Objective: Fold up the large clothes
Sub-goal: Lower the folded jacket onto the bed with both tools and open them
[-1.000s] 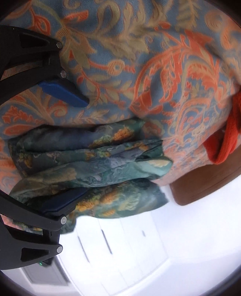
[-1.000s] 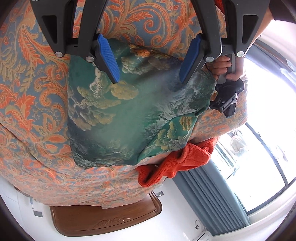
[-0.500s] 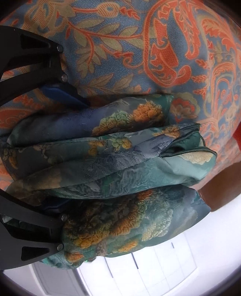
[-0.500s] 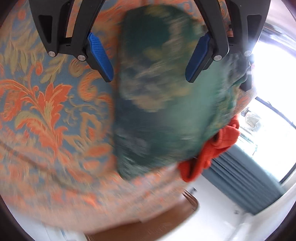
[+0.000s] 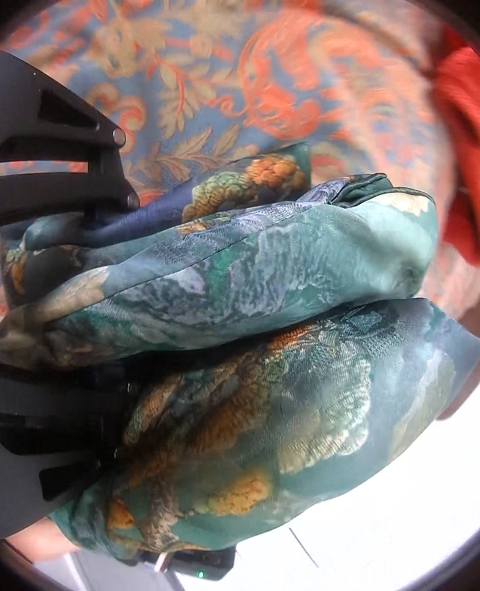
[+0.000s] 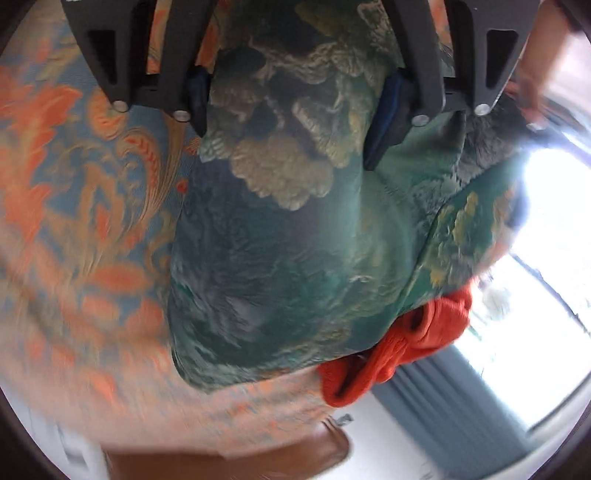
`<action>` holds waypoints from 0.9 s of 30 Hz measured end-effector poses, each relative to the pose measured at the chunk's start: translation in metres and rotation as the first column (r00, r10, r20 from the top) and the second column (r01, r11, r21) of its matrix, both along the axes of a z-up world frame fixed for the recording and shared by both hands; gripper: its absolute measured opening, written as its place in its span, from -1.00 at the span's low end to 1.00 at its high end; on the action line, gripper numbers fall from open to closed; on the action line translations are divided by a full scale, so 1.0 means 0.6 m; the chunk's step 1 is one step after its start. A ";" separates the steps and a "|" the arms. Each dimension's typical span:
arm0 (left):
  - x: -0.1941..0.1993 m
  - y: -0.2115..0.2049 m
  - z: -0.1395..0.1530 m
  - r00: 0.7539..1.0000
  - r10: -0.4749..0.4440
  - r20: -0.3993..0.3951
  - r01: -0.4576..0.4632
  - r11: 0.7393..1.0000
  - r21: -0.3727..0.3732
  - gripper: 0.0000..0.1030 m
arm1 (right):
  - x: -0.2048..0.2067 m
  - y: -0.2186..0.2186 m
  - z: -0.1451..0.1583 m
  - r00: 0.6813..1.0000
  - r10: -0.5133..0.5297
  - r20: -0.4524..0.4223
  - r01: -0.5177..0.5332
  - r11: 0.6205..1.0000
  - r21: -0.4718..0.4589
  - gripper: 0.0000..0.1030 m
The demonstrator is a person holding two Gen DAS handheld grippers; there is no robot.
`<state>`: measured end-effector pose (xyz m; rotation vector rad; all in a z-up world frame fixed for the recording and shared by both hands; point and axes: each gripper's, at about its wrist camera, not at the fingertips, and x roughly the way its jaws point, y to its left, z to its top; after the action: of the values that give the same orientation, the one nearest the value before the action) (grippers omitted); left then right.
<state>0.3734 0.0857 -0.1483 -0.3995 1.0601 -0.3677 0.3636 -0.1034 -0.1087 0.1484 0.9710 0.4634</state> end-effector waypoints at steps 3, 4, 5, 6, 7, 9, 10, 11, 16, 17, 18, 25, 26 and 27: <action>-0.018 -0.029 0.037 0.999 -0.007 0.052 0.008 1.000 -0.020 -0.24 | -0.040 0.025 0.036 0.992 0.033 0.121 -0.024 0.997 -0.073 0.21; -0.022 -0.039 0.048 0.997 -0.010 0.071 0.011 1.000 -0.007 -0.24 | -0.048 0.029 0.048 0.988 0.039 0.152 -0.026 0.996 -0.086 0.21; -0.022 -0.051 0.057 0.996 -0.012 0.086 0.012 1.000 -0.003 -0.24 | -0.062 0.034 0.064 0.979 0.045 0.198 -0.025 0.994 -0.102 0.21; -0.020 -0.064 0.069 0.994 -0.013 0.106 0.013 1.000 -0.005 -0.24 | -0.068 0.032 0.079 0.972 0.042 0.229 -0.019 0.995 -0.102 0.20; -0.016 -0.073 0.079 0.992 -0.015 0.122 0.016 1.000 -0.005 -0.24 | -0.074 0.027 0.091 0.967 0.038 0.251 -0.013 0.995 -0.099 0.20; 0.007 -0.102 0.107 0.986 -0.032 0.164 0.031 0.999 0.004 -0.24 | -0.077 0.017 0.121 0.953 0.027 0.300 0.002 0.995 -0.096 0.20; 0.020 -0.114 0.118 0.983 -0.039 0.178 0.038 0.999 0.012 -0.24 | -0.076 0.008 0.133 0.948 0.022 0.316 0.008 0.996 -0.093 0.20; 0.040 -0.131 0.132 0.980 -0.050 0.195 0.046 0.999 0.028 -0.24 | -0.070 0.002 0.145 0.943 0.011 0.333 0.019 0.996 -0.087 0.20; 0.142 -0.206 0.170 0.965 -0.085 0.248 0.066 0.994 0.084 -0.24 | -0.014 -0.052 0.183 0.925 -0.054 0.376 0.076 0.996 -0.045 0.20; 0.161 -0.219 0.172 0.964 -0.092 0.251 0.070 0.993 0.093 -0.24 | 0.007 -0.064 0.187 0.922 -0.070 0.382 0.089 0.995 -0.033 0.20; 0.187 -0.237 0.170 0.963 -0.099 0.251 0.074 0.992 0.106 -0.24 | 0.021 -0.076 0.188 0.920 -0.081 0.383 0.097 0.995 -0.024 0.20; 0.292 -0.290 0.079 0.980 -0.111 0.166 0.090 0.988 0.127 -0.23 | 0.140 -0.134 0.142 0.938 -0.127 0.323 0.131 0.991 0.010 0.20; 0.301 -0.288 0.058 0.984 -0.110 0.140 0.092 0.987 0.129 -0.18 | 0.158 -0.142 0.123 0.945 -0.133 0.299 0.136 0.991 0.012 0.21; 0.304 -0.287 0.034 0.988 -0.103 0.115 0.088 0.987 0.133 -0.06 | 0.176 -0.149 0.109 0.951 -0.136 0.277 0.138 0.990 0.012 0.21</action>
<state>0.5561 -0.0863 -0.1279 -0.2101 0.9798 -0.4024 0.4690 -0.1928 -0.0433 0.1387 0.6816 0.3413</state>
